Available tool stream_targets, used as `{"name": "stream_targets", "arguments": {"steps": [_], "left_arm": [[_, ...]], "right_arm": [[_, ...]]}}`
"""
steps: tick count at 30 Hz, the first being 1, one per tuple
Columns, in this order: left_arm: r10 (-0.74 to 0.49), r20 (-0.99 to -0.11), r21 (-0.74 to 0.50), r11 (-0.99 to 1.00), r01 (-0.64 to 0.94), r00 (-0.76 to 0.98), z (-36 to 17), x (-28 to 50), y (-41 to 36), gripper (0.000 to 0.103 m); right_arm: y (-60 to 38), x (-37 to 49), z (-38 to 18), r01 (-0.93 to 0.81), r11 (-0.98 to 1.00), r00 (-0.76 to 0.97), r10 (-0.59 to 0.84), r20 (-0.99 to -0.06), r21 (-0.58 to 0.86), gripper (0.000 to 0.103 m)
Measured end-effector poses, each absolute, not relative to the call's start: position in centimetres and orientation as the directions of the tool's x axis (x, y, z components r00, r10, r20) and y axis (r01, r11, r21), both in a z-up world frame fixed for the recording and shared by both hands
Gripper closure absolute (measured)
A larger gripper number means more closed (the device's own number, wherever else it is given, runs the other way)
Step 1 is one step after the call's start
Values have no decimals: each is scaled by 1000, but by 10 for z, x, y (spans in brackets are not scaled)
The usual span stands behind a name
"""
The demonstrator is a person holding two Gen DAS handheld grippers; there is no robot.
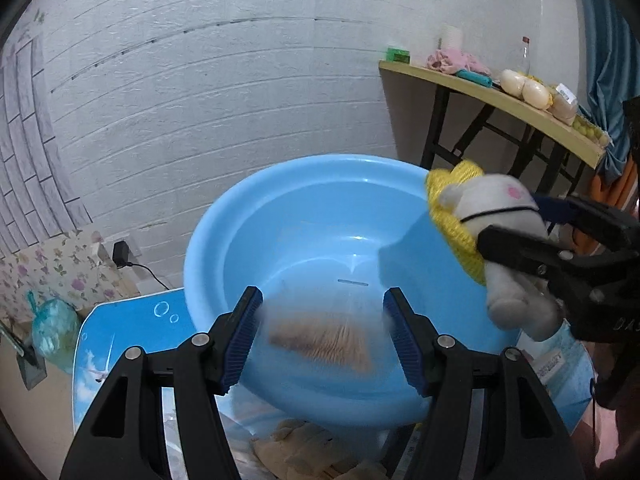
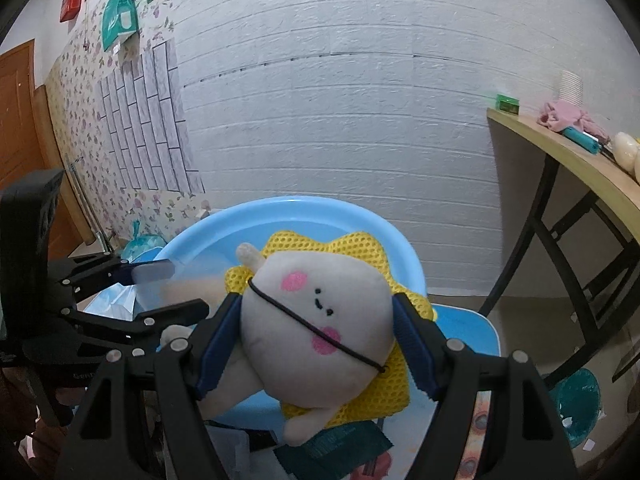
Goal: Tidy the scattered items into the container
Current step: 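Carry the doll and toothpick box over the blue basin and release both, then grasp the clear plastic case with the right gripper while the left grasps the hair-tie box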
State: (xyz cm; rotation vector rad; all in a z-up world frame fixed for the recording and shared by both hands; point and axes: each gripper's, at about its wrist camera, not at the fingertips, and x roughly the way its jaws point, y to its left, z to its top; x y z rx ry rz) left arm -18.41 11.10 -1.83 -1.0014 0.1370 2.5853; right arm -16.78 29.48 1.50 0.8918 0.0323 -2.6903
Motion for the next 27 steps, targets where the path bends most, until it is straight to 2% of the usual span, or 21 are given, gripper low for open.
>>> {"name": "stream_targets", "arguments": {"steps": [9,12,15,18,20,27], "left_arm": [[281,-671,-48,-940,-338,-686,-14,-172,97,39],[258,-671,-36,-948,-317,-695,-14,-162,89,31],[238,-669,-25,-954,-299,-704,-11,-153,82,23],[222,-667,-19,-959,-283,-711,-8,-143,73,17],[206,-672,-13,-964,-266,-712,-8,-136,66,9],[180,-690,-40,-977,-212,-701,-16,-111,39,7]], "right_arm": [[285,-170,11,284,-953,-737,-285,-613,102,27],[280,-167,12,287,-952,-733,-289,-616,106,25],[276,-161,15,276,-956,-743,-275,-610,95,11],[277,-151,17,268,-958,-752,-273,-600,101,10],[280,-143,16,261,-959,-748,-274,-605,110,10],[284,-109,10,231,-968,-738,-241,-630,100,10]]}}
